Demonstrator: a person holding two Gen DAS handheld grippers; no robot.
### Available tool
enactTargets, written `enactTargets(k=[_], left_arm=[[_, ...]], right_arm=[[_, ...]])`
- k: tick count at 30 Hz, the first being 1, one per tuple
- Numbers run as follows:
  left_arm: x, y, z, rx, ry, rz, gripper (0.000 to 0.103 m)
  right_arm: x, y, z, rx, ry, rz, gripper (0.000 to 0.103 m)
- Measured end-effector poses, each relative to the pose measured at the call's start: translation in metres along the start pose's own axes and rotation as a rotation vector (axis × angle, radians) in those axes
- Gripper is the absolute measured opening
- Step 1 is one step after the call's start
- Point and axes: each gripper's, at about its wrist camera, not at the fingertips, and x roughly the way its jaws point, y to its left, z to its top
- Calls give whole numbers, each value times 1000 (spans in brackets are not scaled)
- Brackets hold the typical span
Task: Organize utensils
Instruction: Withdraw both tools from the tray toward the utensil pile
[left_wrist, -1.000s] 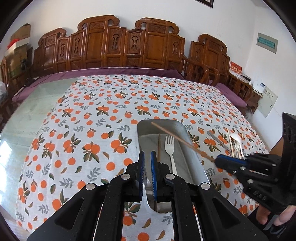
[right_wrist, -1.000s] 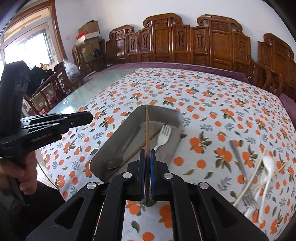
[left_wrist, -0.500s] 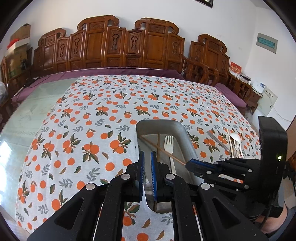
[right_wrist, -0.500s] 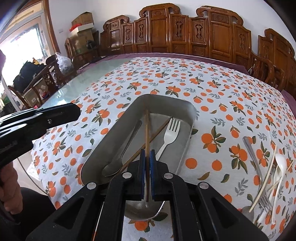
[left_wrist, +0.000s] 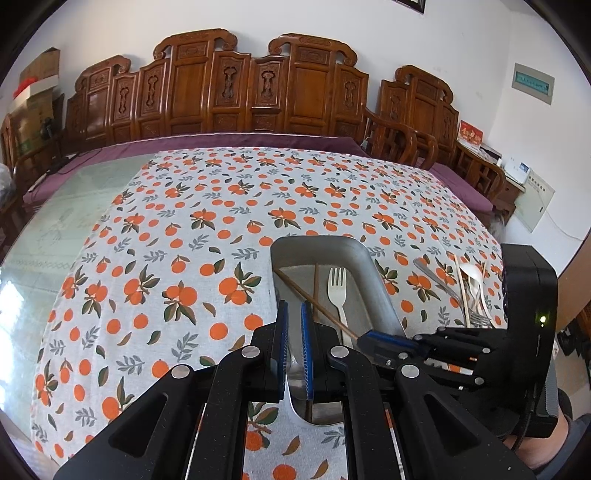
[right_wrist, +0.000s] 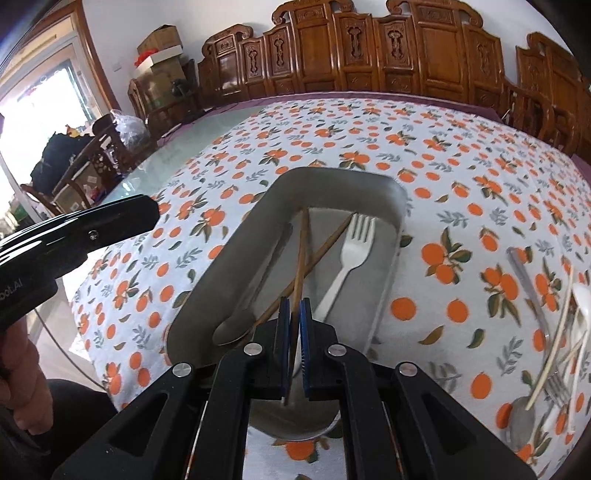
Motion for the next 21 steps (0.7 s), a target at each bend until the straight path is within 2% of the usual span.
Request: enactTargets(k=[8,15,17,18,21], left_arm=[[2,-1,-1,3,4,-4,6],[7,-11,-3,21,11,-20,6],[8,-15,-3,31,11,-23,15],[8,-19,-3,37,10,-28,23],[9,-30,-4,46,12,-49,26]], right_arm=[[2,5,-2,-16,10,33,9],[-29,-19,-4,-25,-45,6,9],[-41,-32,-5,-25,-60,-21,9],[-48,-40,-6,-23,-67,-36,9],[-67,-68,-13,-12,-76,-95,9]])
